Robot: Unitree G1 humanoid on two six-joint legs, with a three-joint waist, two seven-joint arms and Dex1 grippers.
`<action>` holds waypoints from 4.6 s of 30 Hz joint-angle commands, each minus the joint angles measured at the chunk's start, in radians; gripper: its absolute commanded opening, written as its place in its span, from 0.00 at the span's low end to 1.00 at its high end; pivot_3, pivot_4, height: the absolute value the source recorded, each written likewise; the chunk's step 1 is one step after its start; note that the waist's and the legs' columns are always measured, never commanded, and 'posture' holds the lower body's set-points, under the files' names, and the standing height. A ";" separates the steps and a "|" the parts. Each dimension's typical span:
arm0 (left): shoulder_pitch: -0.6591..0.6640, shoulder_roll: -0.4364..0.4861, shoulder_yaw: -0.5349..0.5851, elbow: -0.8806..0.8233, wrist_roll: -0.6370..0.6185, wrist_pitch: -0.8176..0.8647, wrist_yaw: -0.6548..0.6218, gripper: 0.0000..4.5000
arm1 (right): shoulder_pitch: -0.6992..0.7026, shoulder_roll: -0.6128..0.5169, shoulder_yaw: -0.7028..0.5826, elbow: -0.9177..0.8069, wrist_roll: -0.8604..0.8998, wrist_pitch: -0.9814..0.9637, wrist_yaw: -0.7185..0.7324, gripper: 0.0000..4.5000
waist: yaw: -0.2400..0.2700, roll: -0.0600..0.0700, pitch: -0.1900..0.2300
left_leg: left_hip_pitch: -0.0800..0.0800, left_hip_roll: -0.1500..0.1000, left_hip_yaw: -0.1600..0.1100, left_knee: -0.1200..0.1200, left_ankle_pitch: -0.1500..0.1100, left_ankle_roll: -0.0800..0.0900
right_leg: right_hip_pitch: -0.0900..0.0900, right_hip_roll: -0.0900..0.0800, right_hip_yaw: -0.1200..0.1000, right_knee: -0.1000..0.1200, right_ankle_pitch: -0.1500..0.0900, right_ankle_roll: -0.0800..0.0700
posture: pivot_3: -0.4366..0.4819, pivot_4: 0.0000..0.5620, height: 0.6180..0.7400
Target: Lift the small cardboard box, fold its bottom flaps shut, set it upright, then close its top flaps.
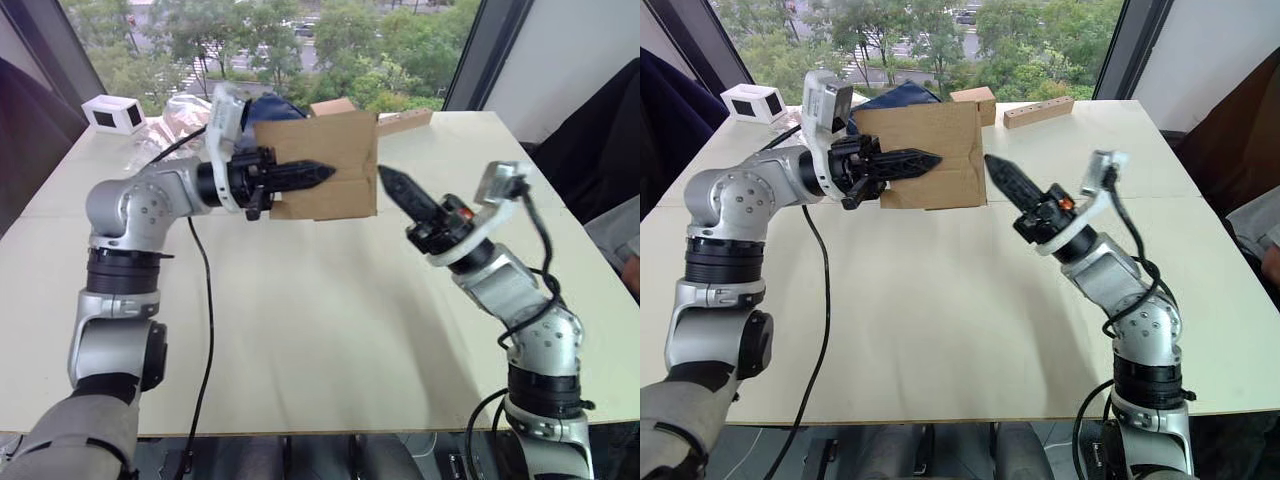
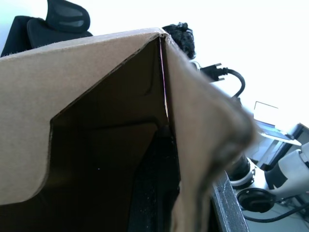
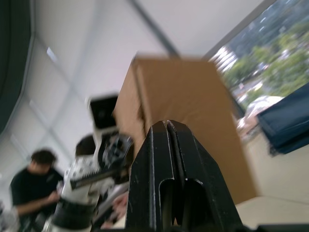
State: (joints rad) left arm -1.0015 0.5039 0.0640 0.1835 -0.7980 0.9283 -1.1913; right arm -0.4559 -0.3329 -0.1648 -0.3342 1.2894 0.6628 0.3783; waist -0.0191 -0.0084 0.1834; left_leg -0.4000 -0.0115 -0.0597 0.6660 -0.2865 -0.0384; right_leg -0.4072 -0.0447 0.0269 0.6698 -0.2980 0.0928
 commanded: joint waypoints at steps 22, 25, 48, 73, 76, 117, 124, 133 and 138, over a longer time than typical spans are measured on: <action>0.023 0.041 -0.012 -0.082 0.017 0.006 0.012 0.00 | -0.014 0.017 0.043 -0.024 -0.090 0.056 0.073 0.00 | 0.000 0.000 0.000 | 0.000 0.000 0.000 0.000 0.000 0.000 | 0.000 0.000 0.000 0.000 0.000 0.000 | 0.48 0.27 1.00; 0.015 0.075 -0.033 -0.087 0.059 -0.018 0.005 0.00 | 0.014 -0.045 -0.014 -0.048 -0.067 0.071 0.071 0.00 | 0.002 0.000 0.000 | 0.000 0.000 0.000 0.000 0.000 0.000 | 0.000 -0.001 0.000 0.000 0.000 0.000 | 0.48 0.27 1.00; -0.413 0.292 -0.924 -0.186 0.704 -0.159 -0.423 0.00 | 0.401 -0.621 0.023 -0.474 -0.436 0.174 0.123 0.00 | 0.003 -0.001 0.001 | -0.006 -0.004 -0.003 0.001 0.000 0.001 | -0.002 0.001 -0.001 -0.002 0.000 0.000 | 0.48 0.27 1.00; -0.368 0.132 -1.060 -0.273 0.821 0.181 -0.368 0.24 | 0.410 -0.452 0.076 -0.441 -0.596 0.155 0.066 0.00 | 0.005 -0.001 0.001 | -0.005 -0.002 -0.003 0.003 0.000 0.001 | -0.001 0.001 -0.001 -0.001 0.000 0.000 | 0.48 0.27 1.00; -0.376 0.130 -1.045 -0.282 0.799 0.218 -0.369 0.49 | 0.405 -0.455 0.068 -0.436 -0.593 0.163 0.077 0.00 | 0.005 -0.001 0.001 | -0.005 -0.002 -0.003 0.003 0.000 0.001 | -0.001 0.001 -0.001 -0.001 0.000 0.000 | 0.48 0.27 1.00; 0.731 0.083 0.080 -0.449 0.372 -0.056 0.297 0.01 | 0.255 -0.409 0.243 -0.200 -0.644 0.136 0.254 0.00 | 0.009 0.001 -0.003 | -0.005 -0.003 -0.002 0.008 -0.001 0.002 | -0.001 -0.005 0.001 0.003 0.000 0.000 | 0.48 0.27 1.00; 0.779 0.060 -0.031 -0.424 0.410 -0.145 0.334 0.01 | 0.191 -0.329 0.361 -0.062 -0.824 0.024 0.253 0.00 | 0.007 0.001 -0.003 | -0.004 -0.003 -0.002 0.008 -0.001 0.002 | -0.001 -0.003 0.000 0.004 0.000 0.000 | 0.48 0.27 1.00; 0.808 0.064 -0.082 -0.471 0.379 -0.132 0.338 0.01 | 0.171 -0.282 0.401 -0.029 -0.858 0.006 0.330 0.00 | 0.006 0.001 -0.003 | -0.004 -0.003 -0.002 0.008 -0.001 0.002 | -0.001 -0.003 0.000 0.004 0.000 0.000 | 0.48 0.27 1.00; 0.819 0.072 -0.091 -0.496 0.353 -0.113 0.341 0.01 | 0.186 -0.279 0.389 -0.050 -0.859 0.023 0.344 0.00 | 0.007 0.001 -0.003 | -0.004 -0.003 -0.002 0.008 -0.001 0.002 | -0.001 -0.004 0.000 0.004 0.000 0.000 | 0.48 0.27 1.00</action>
State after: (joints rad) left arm -0.1881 0.5770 -0.0208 -0.2718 -0.4170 0.8132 -0.8445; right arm -0.2733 -0.6143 0.2338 -0.3487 0.4282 0.6909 0.7155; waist -0.0122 -0.0069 0.1800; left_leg -0.4042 -0.0145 -0.0618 0.6741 -0.2871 -0.0364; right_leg -0.4081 -0.0484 0.0267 0.6739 -0.2980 0.0932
